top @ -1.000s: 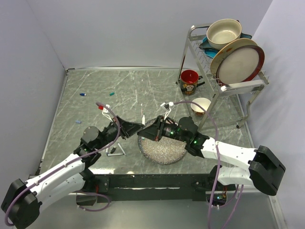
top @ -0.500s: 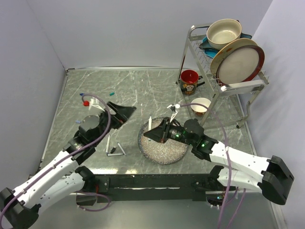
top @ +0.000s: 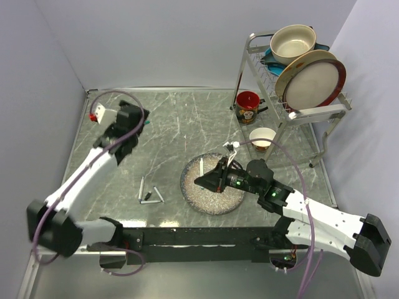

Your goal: Insert the pens into the pen caps

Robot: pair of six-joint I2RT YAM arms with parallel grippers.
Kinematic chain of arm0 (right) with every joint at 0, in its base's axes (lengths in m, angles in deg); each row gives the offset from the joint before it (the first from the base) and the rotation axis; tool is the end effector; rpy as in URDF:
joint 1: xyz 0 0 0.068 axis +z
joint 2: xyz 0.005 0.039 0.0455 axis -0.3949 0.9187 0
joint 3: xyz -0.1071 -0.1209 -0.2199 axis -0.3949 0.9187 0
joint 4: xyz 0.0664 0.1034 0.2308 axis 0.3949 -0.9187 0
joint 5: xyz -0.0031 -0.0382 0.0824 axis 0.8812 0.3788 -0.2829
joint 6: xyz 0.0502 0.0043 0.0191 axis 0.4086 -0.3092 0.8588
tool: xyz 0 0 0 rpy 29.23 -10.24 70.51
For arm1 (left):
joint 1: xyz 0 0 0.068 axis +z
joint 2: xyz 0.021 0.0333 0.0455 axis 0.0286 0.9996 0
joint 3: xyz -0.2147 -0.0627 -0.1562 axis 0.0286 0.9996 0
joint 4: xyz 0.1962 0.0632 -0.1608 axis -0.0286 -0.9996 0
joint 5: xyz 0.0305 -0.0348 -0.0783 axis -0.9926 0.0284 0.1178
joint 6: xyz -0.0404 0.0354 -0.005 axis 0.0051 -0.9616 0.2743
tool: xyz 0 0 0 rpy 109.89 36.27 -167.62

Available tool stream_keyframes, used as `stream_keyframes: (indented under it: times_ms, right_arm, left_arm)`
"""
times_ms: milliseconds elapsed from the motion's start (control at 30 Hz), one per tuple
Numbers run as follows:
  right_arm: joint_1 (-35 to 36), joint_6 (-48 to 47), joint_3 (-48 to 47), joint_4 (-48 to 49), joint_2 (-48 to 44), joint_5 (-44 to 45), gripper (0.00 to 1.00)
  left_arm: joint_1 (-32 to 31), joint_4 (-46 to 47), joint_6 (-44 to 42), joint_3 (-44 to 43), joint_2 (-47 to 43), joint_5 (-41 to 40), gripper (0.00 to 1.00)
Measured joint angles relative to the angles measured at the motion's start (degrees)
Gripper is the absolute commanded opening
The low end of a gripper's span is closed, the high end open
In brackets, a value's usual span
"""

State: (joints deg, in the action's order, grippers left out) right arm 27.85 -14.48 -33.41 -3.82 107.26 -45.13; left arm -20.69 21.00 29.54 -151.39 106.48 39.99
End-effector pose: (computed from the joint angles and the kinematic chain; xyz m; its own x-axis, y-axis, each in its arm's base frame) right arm 0.1235 0.1712 0.2770 -0.6292 0.1763 -0.7570 -0.6970 0.3030 0.6499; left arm 0.2579 -0.0845 0.3320 -0.0024 -0.8631 -0.5051 -0.4916 0.4408 -0.7510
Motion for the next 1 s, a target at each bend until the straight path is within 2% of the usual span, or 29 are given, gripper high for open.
stream_keyframes:
  times_ms: [67, 167, 367, 533, 767, 1000]
  right_arm:
    - [0.0, -0.5, 0.0, -1.2, -0.3, -0.2, 0.00]
    - [0.0, -1.0, 0.0, -2.8, -1.7, 0.3, 0.00]
    - [0.0, -2.5, 0.0, -4.9, -5.6, 2.4, 0.00]
    - [0.0, -3.4, 0.0, -5.6, -6.8, 4.5, 0.00]
    - [0.0, -4.3, 0.0, -6.1, -5.9, 6.2, 0.00]
    - [0.0, -4.6, 0.0, -6.3, -4.3, 7.1, 0.00]
  left_arm:
    - [4.3, -1.2, 2.5, -2.9, 5.4, 1.9, 0.91]
    - [7.7, -2.6, 2.5, -8.3, 14.1, 3.3, 0.91]
    - [10.6, -11.7, 3.0, -29.5, 33.9, 4.8, 0.84]
    - [13.4, -16.0, 7.1, -36.3, 42.7, 9.5, 0.79]
    - [13.9, -21.1, 13.7, -48.3, 56.0, 14.8, 0.72]
    - [14.4, -25.8, 20.0, -52.2, 61.3, 17.9, 0.63]
